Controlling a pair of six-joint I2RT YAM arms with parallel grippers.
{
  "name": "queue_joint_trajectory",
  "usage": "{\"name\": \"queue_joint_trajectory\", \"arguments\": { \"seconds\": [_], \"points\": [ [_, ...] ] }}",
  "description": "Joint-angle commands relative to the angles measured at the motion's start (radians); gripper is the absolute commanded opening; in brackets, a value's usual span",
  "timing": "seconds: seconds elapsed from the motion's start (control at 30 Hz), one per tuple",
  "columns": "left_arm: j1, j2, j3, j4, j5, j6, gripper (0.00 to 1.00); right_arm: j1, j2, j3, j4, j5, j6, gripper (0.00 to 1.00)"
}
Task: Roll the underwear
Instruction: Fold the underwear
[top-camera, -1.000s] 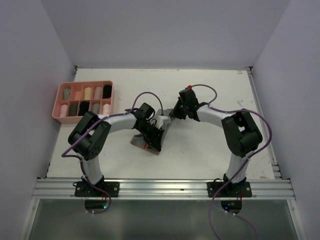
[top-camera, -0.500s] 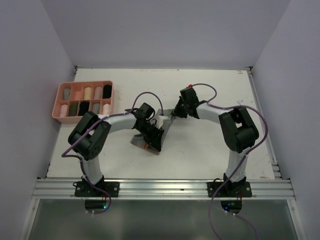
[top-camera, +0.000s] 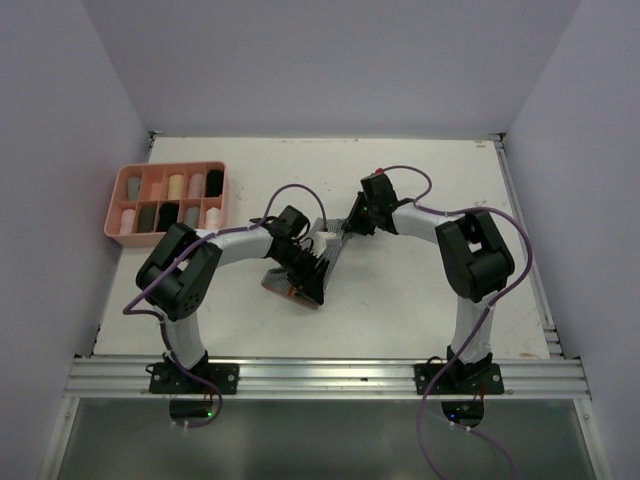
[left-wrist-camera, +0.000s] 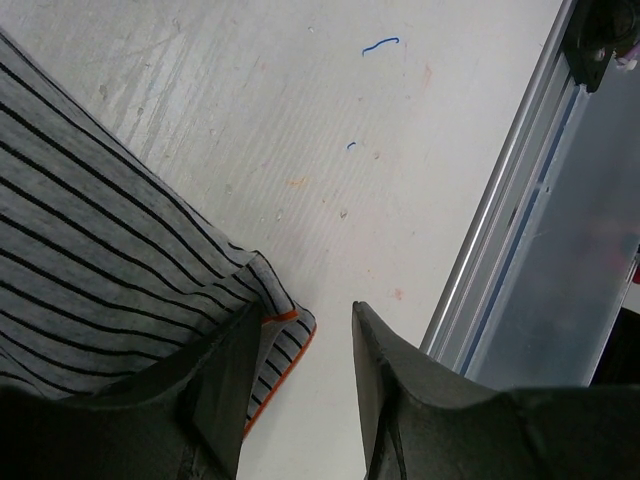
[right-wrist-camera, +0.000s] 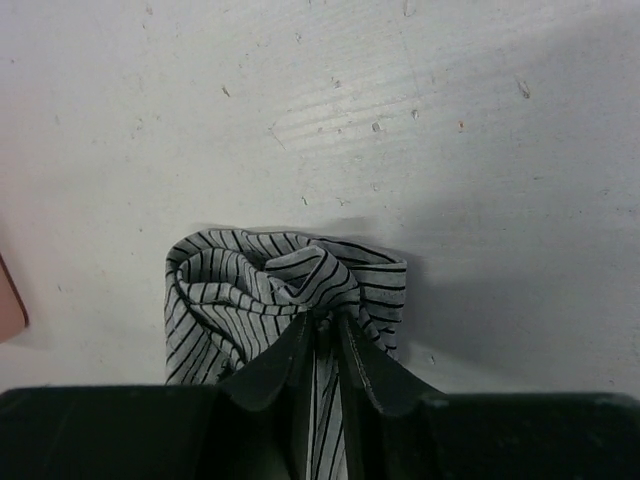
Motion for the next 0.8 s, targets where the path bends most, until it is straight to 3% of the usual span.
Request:
{"name": "queue_joint_trajectory", "arguments": {
  "seconds": [0.0, 0.1, 0.27, 0.4, 0.77],
  "points": [
    [-0.002, 0.039, -0.034, -0.027, -0.12, 0.039, 0.48, -0.01, -0.021, 0.053, -0.043, -0.015, -0.032, 0.21],
    [-0.002, 0.047, -0.033, -0.027, -0.12, 0.037, 0.49, -0.011, -0.077, 0.049, -0.054, 0.0, -0.029, 0.29],
    [-0.002, 0.046, -0.028, -0.024, -0.121, 0.035, 0.52, -0.014, -0.145, 0.048, -0.091, 0.011, -0.034, 0.31],
    [-0.002, 0.035, -0.028, -0.024, -0.132, 0.037, 0.56, -0.014, -0.185, 0.03, -0.088, -0.028, -0.009, 0.28],
    [-0.003, -0.04, -0.01, -0.012, -0.15, 0.019, 0.65, 0.09, -0.199, -0.188, 0.161, -0.21, 0.213, 0.14]
  ]
}}
